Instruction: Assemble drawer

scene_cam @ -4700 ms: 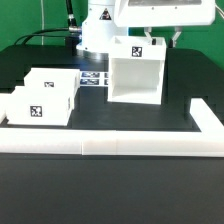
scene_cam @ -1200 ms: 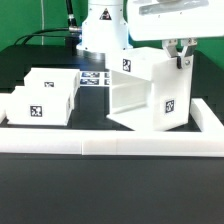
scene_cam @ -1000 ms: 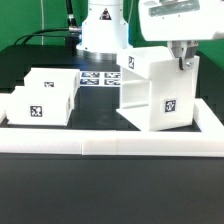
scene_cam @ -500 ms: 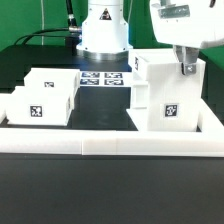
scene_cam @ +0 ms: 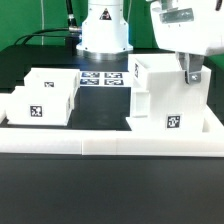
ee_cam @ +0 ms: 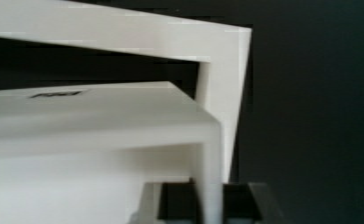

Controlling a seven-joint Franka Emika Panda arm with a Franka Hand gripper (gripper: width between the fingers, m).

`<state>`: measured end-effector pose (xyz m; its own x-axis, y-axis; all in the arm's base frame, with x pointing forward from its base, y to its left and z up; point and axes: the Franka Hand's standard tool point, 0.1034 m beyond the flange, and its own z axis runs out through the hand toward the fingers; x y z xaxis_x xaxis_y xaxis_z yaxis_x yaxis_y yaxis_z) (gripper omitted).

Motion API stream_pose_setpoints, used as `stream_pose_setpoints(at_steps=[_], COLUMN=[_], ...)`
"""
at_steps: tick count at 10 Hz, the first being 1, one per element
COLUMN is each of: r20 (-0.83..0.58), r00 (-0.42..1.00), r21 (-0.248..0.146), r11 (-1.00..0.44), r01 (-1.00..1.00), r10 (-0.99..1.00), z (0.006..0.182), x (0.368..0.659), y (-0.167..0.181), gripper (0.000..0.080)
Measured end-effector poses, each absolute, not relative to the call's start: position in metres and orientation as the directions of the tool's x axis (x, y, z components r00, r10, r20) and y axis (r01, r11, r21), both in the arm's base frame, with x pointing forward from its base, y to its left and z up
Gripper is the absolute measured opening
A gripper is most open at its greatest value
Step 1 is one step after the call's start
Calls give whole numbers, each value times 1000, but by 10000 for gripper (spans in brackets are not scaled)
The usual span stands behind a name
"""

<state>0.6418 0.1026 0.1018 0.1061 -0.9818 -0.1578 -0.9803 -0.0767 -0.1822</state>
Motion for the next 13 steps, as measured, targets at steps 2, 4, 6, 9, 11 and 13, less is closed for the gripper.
stream_pose_setpoints(at_steps=[2, 4, 6, 9, 11, 13], r20=[-177, -181, -180, -178, -176, -175], r00=[54, 52, 61, 76, 83, 93], r21=[-158, -151, -152, -155, -160, -162], r11=[-26, -24, -33, -48, -55, -65], r01=[-987, -988, -988, -987, -986, -985], r10=[-983, -982, -982, -981, -981, -980], z=[102, 102, 102, 102, 103, 103], x=[647, 647, 647, 646, 647, 647], y=[111, 113, 114, 115, 115, 116], gripper=[48, 48, 52, 395, 613, 643])
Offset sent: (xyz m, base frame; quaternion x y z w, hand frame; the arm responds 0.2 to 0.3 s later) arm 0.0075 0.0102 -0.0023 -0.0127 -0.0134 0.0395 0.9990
